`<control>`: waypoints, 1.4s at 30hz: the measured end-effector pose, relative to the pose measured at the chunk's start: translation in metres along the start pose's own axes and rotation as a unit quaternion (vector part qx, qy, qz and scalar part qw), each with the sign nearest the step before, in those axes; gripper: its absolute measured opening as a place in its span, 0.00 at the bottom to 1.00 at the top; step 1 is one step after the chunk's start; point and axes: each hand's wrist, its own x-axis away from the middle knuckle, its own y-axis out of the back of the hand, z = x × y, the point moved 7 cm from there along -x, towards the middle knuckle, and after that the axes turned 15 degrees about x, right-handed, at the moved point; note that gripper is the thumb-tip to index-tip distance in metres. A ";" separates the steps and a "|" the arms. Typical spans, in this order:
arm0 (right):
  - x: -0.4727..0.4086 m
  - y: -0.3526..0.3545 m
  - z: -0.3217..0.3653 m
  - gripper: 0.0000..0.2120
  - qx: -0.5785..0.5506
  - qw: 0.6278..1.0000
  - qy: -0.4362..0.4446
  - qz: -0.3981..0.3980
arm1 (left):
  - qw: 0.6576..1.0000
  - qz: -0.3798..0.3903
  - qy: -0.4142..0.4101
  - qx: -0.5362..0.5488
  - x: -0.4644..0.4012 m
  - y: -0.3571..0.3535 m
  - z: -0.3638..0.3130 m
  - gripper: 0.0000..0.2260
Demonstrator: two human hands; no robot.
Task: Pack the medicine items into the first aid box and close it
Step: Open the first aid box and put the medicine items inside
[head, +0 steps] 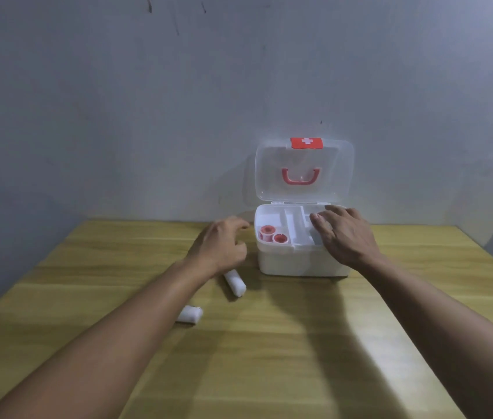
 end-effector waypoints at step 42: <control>0.001 -0.002 0.002 0.33 0.021 1.000 -0.001 -0.019 | 0.989 0.045 -0.088 -0.113 -0.073 -0.010 -0.043 0.17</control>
